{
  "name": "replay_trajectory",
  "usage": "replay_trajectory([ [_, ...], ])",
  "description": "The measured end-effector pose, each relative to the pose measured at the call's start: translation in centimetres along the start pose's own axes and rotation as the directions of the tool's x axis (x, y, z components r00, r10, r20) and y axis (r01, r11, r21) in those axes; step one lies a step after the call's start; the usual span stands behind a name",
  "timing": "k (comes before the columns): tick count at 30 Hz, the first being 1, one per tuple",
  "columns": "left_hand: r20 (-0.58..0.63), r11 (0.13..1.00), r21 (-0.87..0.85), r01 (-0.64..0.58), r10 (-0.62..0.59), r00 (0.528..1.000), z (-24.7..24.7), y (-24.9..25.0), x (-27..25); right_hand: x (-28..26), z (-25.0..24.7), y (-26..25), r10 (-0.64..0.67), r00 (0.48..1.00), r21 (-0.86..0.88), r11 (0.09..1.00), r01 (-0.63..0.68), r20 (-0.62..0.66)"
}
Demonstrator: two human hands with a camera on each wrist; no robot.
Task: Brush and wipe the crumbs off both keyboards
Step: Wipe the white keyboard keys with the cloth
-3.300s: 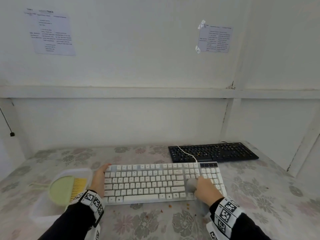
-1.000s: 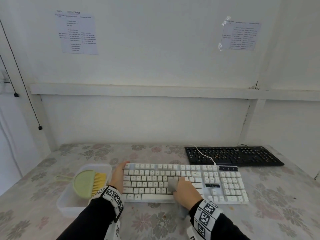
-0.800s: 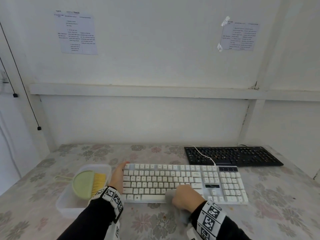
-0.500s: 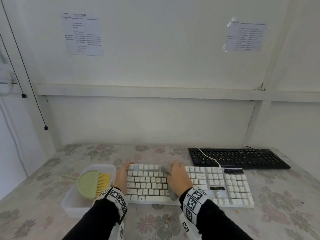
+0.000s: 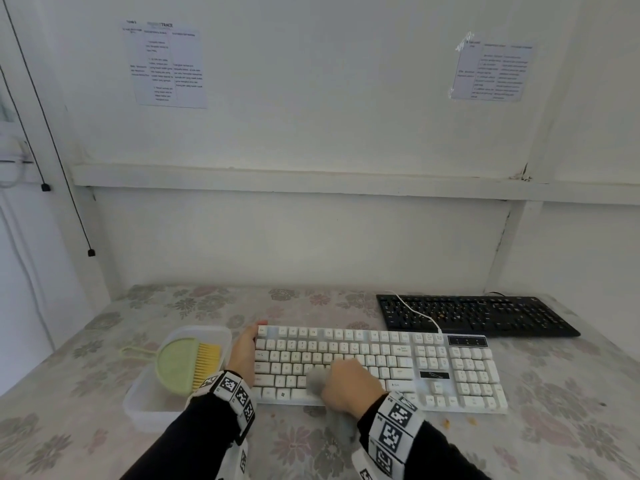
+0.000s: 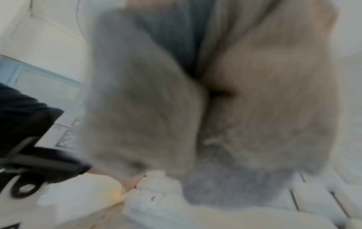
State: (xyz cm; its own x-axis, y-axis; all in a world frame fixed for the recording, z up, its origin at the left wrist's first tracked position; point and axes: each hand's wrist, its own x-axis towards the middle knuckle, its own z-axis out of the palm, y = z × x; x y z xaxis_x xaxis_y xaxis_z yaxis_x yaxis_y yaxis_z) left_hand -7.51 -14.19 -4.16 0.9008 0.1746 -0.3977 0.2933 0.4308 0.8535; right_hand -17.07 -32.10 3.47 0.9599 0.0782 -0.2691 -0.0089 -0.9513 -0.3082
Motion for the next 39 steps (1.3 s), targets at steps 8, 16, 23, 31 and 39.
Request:
replay_trajectory([
  [8,0.044,0.998,0.025,0.066,-0.067,0.997,0.0,0.1,-0.2,3.4,0.2,-1.7,-0.091,0.939,0.136,0.980,0.143,-0.332],
  [16,0.046,0.997,0.028,0.069,-0.070,0.996,-0.2,-0.1,0.3,1.0,2.6,-1.4,-0.114,0.992,-0.004,0.994,0.114,-0.052],
  [23,0.083,0.997,-0.010,0.081,-0.080,0.993,-0.3,-0.2,0.4,1.3,1.7,-1.9,-0.144,0.988,0.040,0.988,0.147,-0.058],
  [31,0.124,0.991,-0.045,0.127,-0.121,0.985,-0.4,-0.2,0.3,4.8,0.2,-4.2,-0.127,0.930,0.145,0.972,0.187,-0.345],
  [39,0.078,0.992,-0.006,0.124,-0.123,0.989,-0.6,-0.1,0.5,2.5,2.0,-4.3,-0.162,0.984,-0.012,0.987,0.162,-0.078],
])
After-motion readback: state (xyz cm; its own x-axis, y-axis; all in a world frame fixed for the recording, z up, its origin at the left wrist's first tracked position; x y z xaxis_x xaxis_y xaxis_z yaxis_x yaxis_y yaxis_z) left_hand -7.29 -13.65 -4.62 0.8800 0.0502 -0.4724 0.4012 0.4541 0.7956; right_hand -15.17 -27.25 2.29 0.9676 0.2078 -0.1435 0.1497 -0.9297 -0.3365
